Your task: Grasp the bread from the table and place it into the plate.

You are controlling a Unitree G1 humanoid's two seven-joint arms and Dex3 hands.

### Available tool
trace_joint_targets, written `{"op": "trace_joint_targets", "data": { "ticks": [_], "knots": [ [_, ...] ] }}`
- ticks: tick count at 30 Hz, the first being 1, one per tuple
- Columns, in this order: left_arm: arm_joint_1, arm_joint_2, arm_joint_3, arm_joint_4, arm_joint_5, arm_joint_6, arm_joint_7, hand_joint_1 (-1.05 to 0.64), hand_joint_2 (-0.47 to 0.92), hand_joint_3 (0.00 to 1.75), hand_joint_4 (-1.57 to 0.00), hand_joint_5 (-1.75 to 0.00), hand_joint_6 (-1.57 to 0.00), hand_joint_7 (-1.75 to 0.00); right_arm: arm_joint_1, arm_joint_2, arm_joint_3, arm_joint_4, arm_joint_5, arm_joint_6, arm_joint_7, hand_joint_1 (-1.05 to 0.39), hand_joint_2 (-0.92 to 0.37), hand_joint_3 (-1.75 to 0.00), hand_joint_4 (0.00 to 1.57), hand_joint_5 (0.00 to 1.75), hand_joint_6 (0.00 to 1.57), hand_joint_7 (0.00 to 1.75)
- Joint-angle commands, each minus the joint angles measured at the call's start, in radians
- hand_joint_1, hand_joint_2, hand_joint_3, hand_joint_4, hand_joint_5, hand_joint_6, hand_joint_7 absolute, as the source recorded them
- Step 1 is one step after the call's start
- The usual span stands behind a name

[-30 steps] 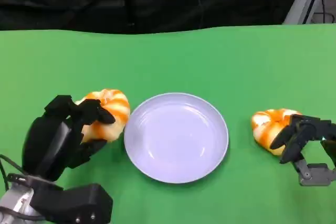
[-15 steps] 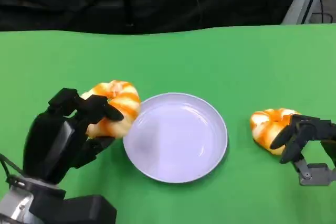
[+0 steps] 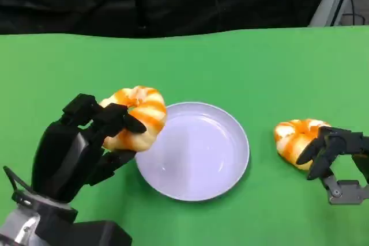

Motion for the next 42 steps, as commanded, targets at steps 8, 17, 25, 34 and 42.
{"op": "trace_joint_targets", "data": {
  "ticks": [8,17,25,34,42],
  "knots": [
    [-0.021,-0.025,-0.021,-0.01,-0.016,-0.016,-0.056,-0.08,0.92,0.28,-0.58,-1.53,-0.67,-1.18,-0.002,-0.012,-0.006,-0.009,-0.002,-0.01,-0.011,0.27,-0.46,-1.25,1.04,1.22,1.06,1.02],
    [-0.045,-0.064,-0.026,0.016,-0.037,-0.053,-0.106,-0.07,0.92,0.23,-0.59,-1.54,-0.71,-1.11,-0.004,-0.012,-0.004,-0.01,-0.009,-0.023,-0.019,0.26,-0.45,-1.25,1.05,1.21,1.05,1.04],
    [-0.081,-0.099,-0.07,0.081,-0.016,-0.048,-0.127,-0.08,0.92,0.28,-0.6,-1.55,-0.71,-1.12,-0.004,-0.013,-0.004,-0.007,-0.01,-0.027,-0.021,0.25,-0.45,-1.26,1.04,1.21,1.04,1.04],
    [-0.106,-0.12,-0.086,0.113,0.003,-0.042,-0.126,-0.07,0.92,0.25,-0.61,-1.52,-0.72,-1.08,-0.006,-0.014,-0.001,-0.005,-0.002,-0.028,-0.015,0.25,-0.45,-1.28,1.04,1.22,1.03,1.05],
    [-0.116,-0.123,-0.09,0.121,0.012,-0.042,-0.124,-0.08,0.92,0.26,-0.63,-1.5,-0.74,-1.05,-0.006,-0.013,-0.001,-0.006,-0.005,-0.025,-0.017,0.26,-0.48,-1.23,1.05,1.21,1.03,1.05]
  ]
}}
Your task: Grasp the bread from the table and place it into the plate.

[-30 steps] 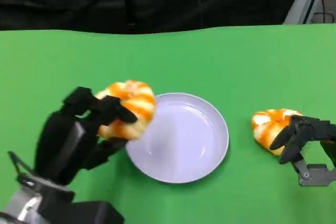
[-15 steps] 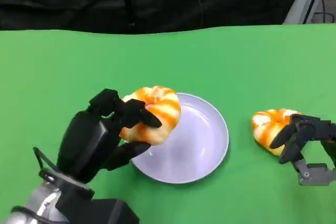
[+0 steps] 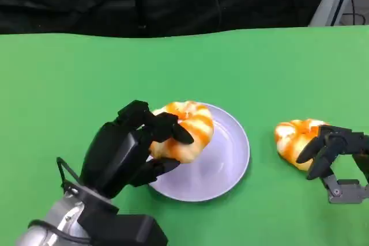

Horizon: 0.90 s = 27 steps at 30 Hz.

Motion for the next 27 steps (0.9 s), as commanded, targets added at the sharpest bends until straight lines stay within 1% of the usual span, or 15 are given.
{"op": "trace_joint_targets", "data": {
  "ticks": [1,9,19,24,25,26,27],
  "knots": [
    [-0.01,0.008,-0.003,0.01,0.008,0.004,-0.002,-0.08,0.92,0.26,-0.63,-1.5,-0.74,-1.05,-0.005,-0.014,-0.002,-0.004,0.003,-0.006,-0.005,0.26,-0.48,-1.23,1.05,1.21,1.03,1.05],
    [-0.029,0.011,-0.014,0.046,0.005,-0.012,-0.004,-0.05,0.92,0.24,-0.64,-1.49,-0.77,-1.03,0.0,-0.011,0.0,-0.017,0.002,0.004,-0.009,0.26,-0.46,-1.26,1.04,1.21,1.04,1.06],
    [-0.048,0.014,-0.035,0.101,0.005,-0.015,-0.01,-0.08,0.92,0.23,-0.61,-1.48,-0.77,-0.97,0.001,-0.011,0.002,-0.022,0.006,0.007,-0.008,0.27,-0.45,-1.29,1.04,1.23,1.04,1.05],
    [-0.058,0.019,-0.043,0.119,-0.001,-0.024,-0.018,-0.07,0.92,0.24,-0.6,-1.46,-0.77,-0.94,0.003,-0.012,0.003,-0.027,0.006,0.012,-0.007,0.27,-0.45,-1.29,1.04,1.23,1.04,1.05],
    [-0.06,0.019,-0.043,0.122,-0.006,-0.024,-0.027,-0.07,0.92,0.21,-0.65,-1.27,-0.86,-0.67,0.004,-0.013,0.003,-0.029,0.007,0.015,-0.007,0.26,-0.45,-1.28,1.03,1.22,1.03,1.05],
    [-0.062,0.019,-0.044,0.126,-0.01,-0.025,-0.036,-0.06,0.92,0.2,-0.68,-1.19,-0.92,-0.52,0.005,-0.014,0.002,-0.031,0.004,0.016,-0.009,0.26,-0.45,-1.28,1.03,1.22,1.03,1.05],
    [-0.063,0.019,-0.044,0.128,-0.013,-0.025,-0.045,-0.07,0.92,0.16,-0.73,-0.98,-0.96,-0.35,0.005,-0.014,0.001,-0.031,0.003,0.016,-0.009,0.26,-0.45,-1.28,1.04,1.22,1.03,1.05]
  ]
}}
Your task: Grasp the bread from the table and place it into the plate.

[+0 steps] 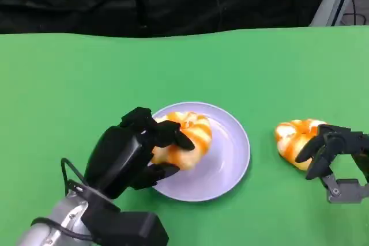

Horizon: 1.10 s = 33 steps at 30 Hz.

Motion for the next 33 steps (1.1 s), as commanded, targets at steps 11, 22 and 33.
{"op": "trace_joint_targets", "data": {
  "ticks": [11,22,33],
  "knots": [
    [-0.012,0.022,-0.001,0.011,-0.013,-0.003,-0.071,-0.1,0.92,0.1,-0.93,-0.32,-1.06,-0.02,0.003,-0.013,-0.003,-0.008,0.011,0.005,-0.004,0.26,-0.44,-1.27,1.05,1.21,1.04,1.02],
    [0.0,0.036,-0.013,-0.015,0.02,0.071,-0.112,-0.74,0.92,0.26,-0.54,0.0,-0.55,0.0,0.002,-0.013,-0.003,-0.007,0.009,0.004,-0.005,0.26,-0.48,-1.24,1.04,1.22,1.04,1.02],
    [0.02,0.054,-0.011,-0.077,0.012,0.11,-0.143,-0.97,0.92,0.58,-0.32,0.0,-0.36,0.0,-0.001,-0.013,-0.004,0.001,0.009,0.001,-0.005,0.27,-0.45,-1.27,1.04,1.22,1.05,1.03]
  ]
}}
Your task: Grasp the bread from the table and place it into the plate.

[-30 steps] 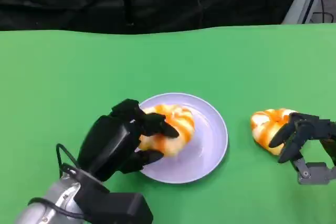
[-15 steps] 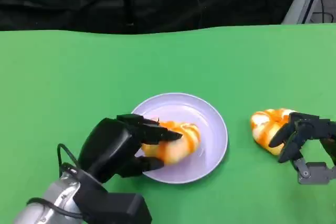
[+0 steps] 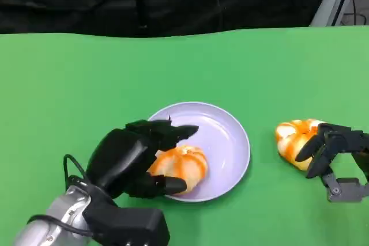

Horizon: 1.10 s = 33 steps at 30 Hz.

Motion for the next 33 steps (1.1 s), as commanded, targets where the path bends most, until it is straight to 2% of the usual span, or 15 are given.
{"op": "trace_joint_targets", "data": {
  "ticks": [1,4,9,14,24,33],
  "knots": [
    [0.023,0.033,0.009,-0.035,0.001,0.016,-0.017,-0.98,0.92,0.59,-0.32,0.0,-0.36,0.0,-0.002,-0.013,-0.004,0.006,0.003,-0.007,-0.006,0.27,-0.45,-1.27,1.04,1.22,1.05,1.03],
    [0.032,0.041,0.012,-0.058,0.005,0.026,-0.015,-1.02,0.92,0.68,-0.27,0.0,-0.31,0.0,-0.001,-0.012,-0.003,0.005,0.004,-0.005,-0.006,0.26,-0.45,-1.28,1.04,1.22,1.05,1.03],
    [0.052,0.051,0.031,-0.081,0.012,0.036,0.02,-1.0,0.92,0.68,-0.27,0.0,-0.31,0.0,-0.001,-0.011,-0.003,0.008,0.008,-0.007,-0.004,0.27,-0.45,-1.28,1.04,1.22,1.05,1.03],
    [0.068,0.05,0.06,-0.085,-0.013,0.026,0.023,-0.98,0.92,0.65,-0.29,-0.01,-0.31,0.0,-0.003,-0.008,0.002,0.013,0.028,-0.004,0.009,0.27,-0.44,-1.29,1.04,1.21,1.05,1.03],
    [0.116,0.06,0.136,-0.085,-0.038,-0.1,0.167,-0.85,0.92,0.51,-0.37,-0.02,-0.34,-0.01,-0.012,-0.014,-0.005,0.038,0.015,-0.023,0.004,0.24,-0.44,-1.27,1.04,1.2,1.04,1.02],
    [0.212,0.072,0.201,-0.153,-0.091,-0.132,0.15,-0.78,0.92,0.44,-0.44,-0.03,-0.37,-0.01,-0.004,-0.019,-0.004,0.039,0.031,-0.019,0.015,0.25,-0.47,-1.23,1.04,1.21,1.04,1.02]
  ]
}}
